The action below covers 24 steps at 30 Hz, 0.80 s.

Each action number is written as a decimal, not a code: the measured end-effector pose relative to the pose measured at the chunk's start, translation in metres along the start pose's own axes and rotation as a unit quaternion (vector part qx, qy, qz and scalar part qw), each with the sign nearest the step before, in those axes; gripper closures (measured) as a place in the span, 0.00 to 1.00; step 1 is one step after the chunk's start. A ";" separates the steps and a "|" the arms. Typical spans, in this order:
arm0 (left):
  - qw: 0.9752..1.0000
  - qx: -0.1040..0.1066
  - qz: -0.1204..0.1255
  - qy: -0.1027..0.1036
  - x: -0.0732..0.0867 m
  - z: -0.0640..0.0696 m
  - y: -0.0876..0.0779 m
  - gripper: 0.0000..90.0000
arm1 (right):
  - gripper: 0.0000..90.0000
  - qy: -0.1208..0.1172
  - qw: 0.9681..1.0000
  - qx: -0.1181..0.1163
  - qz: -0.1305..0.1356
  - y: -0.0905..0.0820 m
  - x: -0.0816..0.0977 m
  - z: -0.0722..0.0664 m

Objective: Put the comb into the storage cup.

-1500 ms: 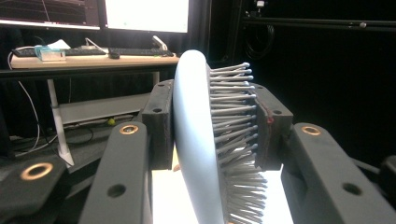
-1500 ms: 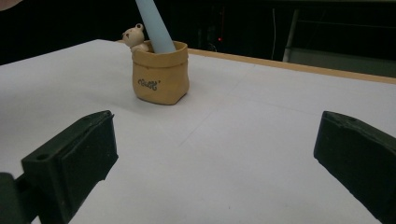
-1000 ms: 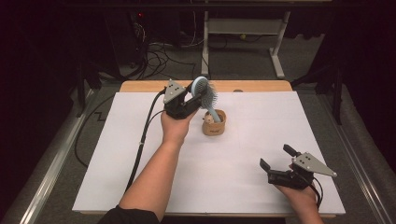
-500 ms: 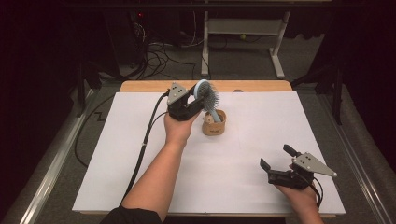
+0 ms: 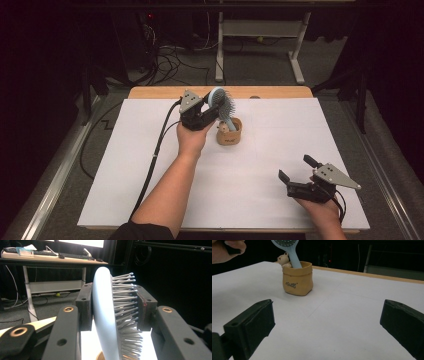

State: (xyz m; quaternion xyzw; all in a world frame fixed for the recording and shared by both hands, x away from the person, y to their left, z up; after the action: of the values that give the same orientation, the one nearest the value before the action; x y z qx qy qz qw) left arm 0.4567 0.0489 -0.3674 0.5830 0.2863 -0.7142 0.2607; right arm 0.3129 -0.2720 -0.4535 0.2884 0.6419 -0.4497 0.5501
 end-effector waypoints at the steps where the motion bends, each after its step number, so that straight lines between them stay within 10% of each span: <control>1: 1.000 0.000 0.000 0.000 0.000 0.000 0.000 0.64 | 0.00 0.000 1.000 0.000 0.000 0.000 0.000 0.000; 24: 1.000 -0.011 -0.016 0.014 0.001 -0.005 -0.001 0.50 | 0.00 -0.001 1.000 0.001 -0.001 0.000 0.000 0.000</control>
State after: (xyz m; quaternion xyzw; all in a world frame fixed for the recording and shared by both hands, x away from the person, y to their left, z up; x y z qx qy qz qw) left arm 0.4592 0.0532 -0.3689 0.5849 0.3073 -0.7072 0.2515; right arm 0.3126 -0.2718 -0.4533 0.2884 0.6410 -0.4513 0.5498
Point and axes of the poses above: each handheld gripper's, and its own axes: y roughly forward along the jaws, x roughly out of its underside, z roughly to its right, the point moved 3 cm from there along y, roughly forward along the jaws, and after that the axes turned 4 degrees about x, right-handed, at the moved point
